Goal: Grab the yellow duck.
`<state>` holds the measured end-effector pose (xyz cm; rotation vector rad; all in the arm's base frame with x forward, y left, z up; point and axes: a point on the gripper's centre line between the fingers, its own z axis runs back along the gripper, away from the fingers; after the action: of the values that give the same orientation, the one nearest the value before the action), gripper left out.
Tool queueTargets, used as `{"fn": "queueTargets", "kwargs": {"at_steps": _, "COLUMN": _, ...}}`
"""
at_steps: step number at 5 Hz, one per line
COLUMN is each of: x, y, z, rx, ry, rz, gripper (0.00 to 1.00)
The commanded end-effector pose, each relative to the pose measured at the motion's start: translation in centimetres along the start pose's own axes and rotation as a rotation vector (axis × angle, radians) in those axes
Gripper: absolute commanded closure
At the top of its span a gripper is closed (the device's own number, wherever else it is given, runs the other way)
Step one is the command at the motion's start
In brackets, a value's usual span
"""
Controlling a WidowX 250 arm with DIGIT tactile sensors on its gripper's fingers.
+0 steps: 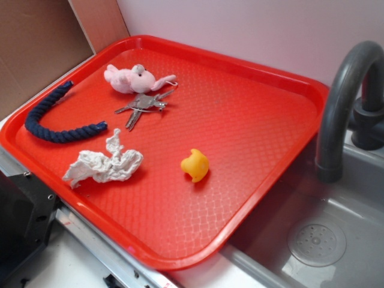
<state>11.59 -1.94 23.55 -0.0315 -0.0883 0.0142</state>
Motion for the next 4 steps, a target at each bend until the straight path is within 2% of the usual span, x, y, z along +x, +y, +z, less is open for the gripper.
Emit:
{"fn": "queueTargets", "kwargs": {"at_steps": 1, "x": 0.0, "y": 0.0, "z": 0.0, "rx": 0.000, "ry": 0.000, "rz": 0.000, "gripper": 0.00}}
{"fn": "queueTargets", "kwargs": {"at_steps": 2, "x": 0.8, "y": -1.5, "z": -0.9, "rx": -0.073, "ry": -0.055, "rz": 0.143, "gripper": 0.00}}
{"fn": "queueTargets", "kwargs": {"at_steps": 3, "x": 1.9, "y": -2.8, "z": -1.7, "rx": -0.076, "ry": -0.081, "rz": 0.394, "gripper": 0.00}}
{"fn": "queueTargets", "kwargs": {"at_steps": 4, "x": 3.6, "y": -4.2, "z": -3.1, "rx": -0.114, "ry": -0.097, "rz": 0.557, "gripper": 0.00}}
